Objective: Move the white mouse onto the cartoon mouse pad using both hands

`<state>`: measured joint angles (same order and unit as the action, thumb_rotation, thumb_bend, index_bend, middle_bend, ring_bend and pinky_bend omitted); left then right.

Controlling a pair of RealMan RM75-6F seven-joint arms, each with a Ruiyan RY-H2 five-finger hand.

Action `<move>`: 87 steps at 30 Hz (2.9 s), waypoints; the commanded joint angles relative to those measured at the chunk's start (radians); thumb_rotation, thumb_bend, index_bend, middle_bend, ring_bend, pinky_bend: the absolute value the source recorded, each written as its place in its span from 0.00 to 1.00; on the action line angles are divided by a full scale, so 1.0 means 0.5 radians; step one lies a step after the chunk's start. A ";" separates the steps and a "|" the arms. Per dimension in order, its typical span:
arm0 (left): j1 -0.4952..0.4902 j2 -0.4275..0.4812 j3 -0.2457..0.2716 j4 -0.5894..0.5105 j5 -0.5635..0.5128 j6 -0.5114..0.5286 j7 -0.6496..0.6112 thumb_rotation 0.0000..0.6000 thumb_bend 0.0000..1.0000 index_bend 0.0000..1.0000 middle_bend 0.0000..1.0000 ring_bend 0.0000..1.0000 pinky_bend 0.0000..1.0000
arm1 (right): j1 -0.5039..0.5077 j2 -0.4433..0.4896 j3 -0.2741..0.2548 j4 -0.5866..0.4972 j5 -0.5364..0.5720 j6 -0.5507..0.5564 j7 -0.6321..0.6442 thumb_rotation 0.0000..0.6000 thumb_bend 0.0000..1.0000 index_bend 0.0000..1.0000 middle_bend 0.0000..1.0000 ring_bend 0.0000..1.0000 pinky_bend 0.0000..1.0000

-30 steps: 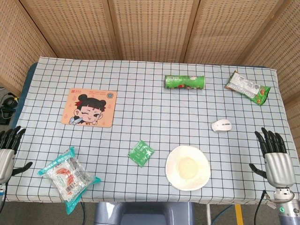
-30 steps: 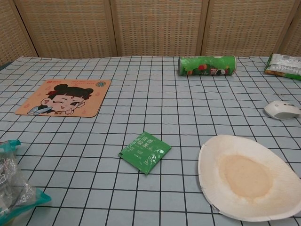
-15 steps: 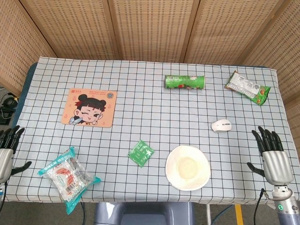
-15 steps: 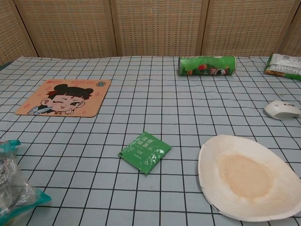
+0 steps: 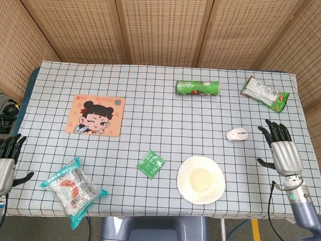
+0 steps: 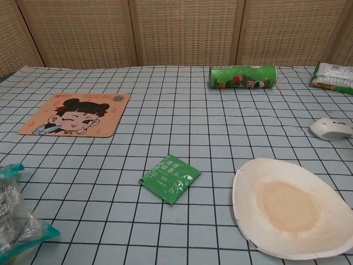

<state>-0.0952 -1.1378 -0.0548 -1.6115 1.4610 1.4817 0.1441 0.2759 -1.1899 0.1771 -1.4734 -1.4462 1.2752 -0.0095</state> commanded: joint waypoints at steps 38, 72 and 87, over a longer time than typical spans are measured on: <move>-0.053 -0.024 -0.019 0.054 -0.095 -0.115 -0.008 1.00 0.07 0.00 0.00 0.00 0.00 | 0.606 -0.593 0.004 1.051 0.430 -0.985 0.149 1.00 0.35 0.28 0.05 0.00 0.10; -0.095 -0.051 -0.018 0.088 -0.144 -0.194 -0.008 1.00 0.07 0.00 0.00 0.00 0.00 | 0.724 -0.799 -0.034 1.359 0.382 -1.081 0.220 1.00 0.52 0.65 0.43 0.34 0.44; -0.093 -0.041 -0.017 0.082 -0.137 -0.180 -0.023 1.00 0.07 0.00 0.00 0.00 0.00 | 0.778 -0.629 0.024 0.996 0.226 -0.770 0.139 1.00 0.52 0.74 0.52 0.46 0.54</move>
<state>-0.1416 -1.1584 -0.0633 -1.5704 1.3922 1.3915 0.1328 0.6471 -1.5324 0.1716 -0.9220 -1.3358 0.8821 0.1024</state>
